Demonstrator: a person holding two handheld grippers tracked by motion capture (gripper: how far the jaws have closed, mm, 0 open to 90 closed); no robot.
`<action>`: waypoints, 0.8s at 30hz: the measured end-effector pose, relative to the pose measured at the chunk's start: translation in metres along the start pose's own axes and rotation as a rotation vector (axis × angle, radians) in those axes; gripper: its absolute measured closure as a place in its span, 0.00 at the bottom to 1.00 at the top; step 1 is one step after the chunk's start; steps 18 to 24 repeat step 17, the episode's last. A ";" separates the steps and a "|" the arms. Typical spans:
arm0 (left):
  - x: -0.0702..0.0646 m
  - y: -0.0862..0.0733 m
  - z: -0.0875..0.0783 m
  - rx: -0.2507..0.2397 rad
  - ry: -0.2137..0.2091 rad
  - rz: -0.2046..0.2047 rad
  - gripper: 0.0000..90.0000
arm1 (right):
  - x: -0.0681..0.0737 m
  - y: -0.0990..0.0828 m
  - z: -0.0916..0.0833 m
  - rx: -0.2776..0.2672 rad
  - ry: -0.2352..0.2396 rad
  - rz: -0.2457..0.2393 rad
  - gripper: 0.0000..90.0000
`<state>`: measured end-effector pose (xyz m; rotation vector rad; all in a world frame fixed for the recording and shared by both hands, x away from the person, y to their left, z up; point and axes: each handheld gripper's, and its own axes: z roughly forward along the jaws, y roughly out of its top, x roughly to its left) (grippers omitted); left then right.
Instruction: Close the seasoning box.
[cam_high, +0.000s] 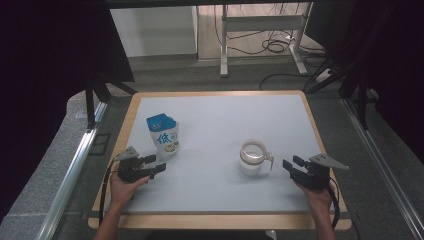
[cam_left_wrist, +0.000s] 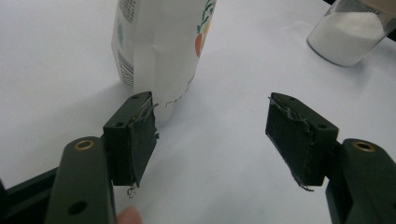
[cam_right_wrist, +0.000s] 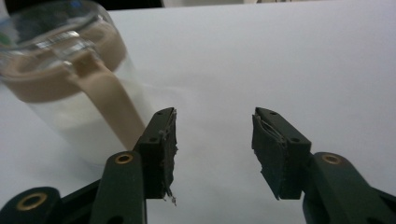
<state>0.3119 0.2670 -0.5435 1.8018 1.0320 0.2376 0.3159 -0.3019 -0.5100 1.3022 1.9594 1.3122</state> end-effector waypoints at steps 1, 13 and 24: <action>0.000 0.000 0.000 0.002 0.000 0.001 0.37 | -0.002 -0.001 0.001 0.014 -0.004 -0.005 0.53; -0.002 0.000 0.002 0.006 -0.002 0.006 0.36 | -0.005 -0.005 0.004 0.031 -0.013 -0.001 0.50; -0.002 0.000 0.003 0.010 -0.003 0.006 0.36 | -0.004 -0.004 0.005 0.027 -0.011 -0.001 0.50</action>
